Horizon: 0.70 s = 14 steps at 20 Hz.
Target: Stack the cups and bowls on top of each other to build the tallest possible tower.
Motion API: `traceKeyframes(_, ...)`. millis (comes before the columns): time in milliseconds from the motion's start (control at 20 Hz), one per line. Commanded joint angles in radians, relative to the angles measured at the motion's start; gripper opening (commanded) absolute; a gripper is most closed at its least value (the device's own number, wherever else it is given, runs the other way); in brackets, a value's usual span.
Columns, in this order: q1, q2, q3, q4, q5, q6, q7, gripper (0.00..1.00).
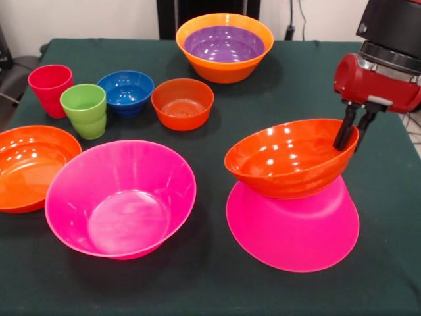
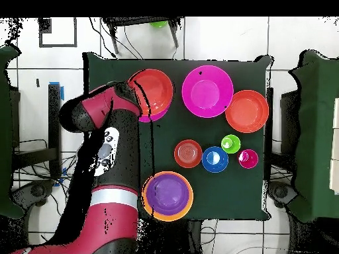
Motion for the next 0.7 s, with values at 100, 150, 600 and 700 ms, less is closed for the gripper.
traceKeyframes(100, 0.033, 0.074, -0.004, -0.019, 0.045, 0.024, 0.208, 0.00)
traceKeyframes(150, 0.038, 0.079, -0.008, -0.019, 0.055, 0.027, 0.211, 0.00)
traceKeyframes(600, 0.028, 0.113, 0.016, -0.045, 0.140, 0.135, 0.135, 0.00)
traceKeyframes(700, 0.029, 0.114, 0.021, -0.041, 0.156, 0.144, 0.127, 0.00)
